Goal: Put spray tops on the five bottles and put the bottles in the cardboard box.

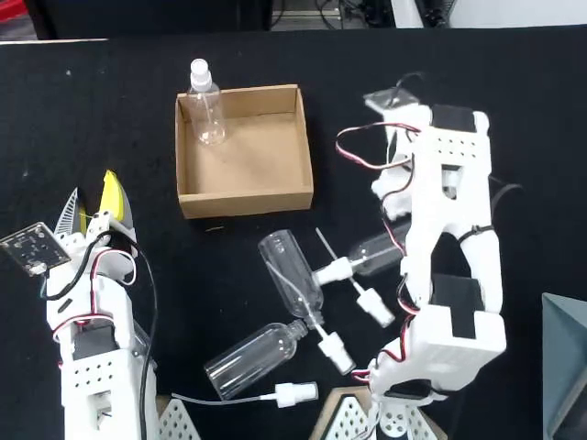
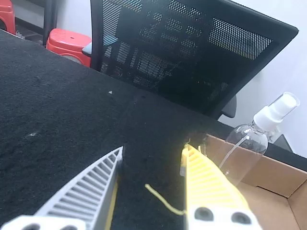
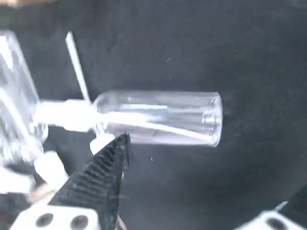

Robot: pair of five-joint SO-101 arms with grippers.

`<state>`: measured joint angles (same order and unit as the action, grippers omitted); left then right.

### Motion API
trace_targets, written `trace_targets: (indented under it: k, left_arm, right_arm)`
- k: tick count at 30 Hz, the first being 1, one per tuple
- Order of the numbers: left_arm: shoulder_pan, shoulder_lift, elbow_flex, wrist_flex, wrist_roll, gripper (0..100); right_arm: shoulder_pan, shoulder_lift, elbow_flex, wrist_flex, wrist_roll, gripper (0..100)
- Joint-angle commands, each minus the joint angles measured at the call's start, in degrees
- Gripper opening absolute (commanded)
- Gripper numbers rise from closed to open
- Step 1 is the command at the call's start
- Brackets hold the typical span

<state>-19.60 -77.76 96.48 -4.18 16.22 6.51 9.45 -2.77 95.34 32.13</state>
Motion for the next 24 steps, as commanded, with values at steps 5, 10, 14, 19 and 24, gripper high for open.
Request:
trace_targets:
  k: [5, 10, 14, 19, 24]
  left_arm:
    - [-0.31, -0.53, 1.45, 0.26, -0.53, 19]
    - [-0.31, -0.44, 1.45, 0.26, -0.53, 19]
    - [-0.31, -0.44, 1.45, 0.26, -0.53, 19]
    - [-0.31, -0.44, 1.45, 0.26, -0.53, 19]
    - [-0.31, -0.44, 1.45, 0.26, -0.53, 19]
  right_arm:
    - [-0.18, -4.97, -3.47, 3.08, 17.85, 48.1]
    - [-0.09, -4.97, -3.30, 3.16, 25.67, 48.1]
    - [-0.09, -4.97, -3.30, 3.16, 29.89, 48.1]
    - [-0.09, -4.97, -0.92, 2.99, 35.96, 48.0]
    - [-0.09, -4.97, 2.15, 2.64, 41.58, 48.0]
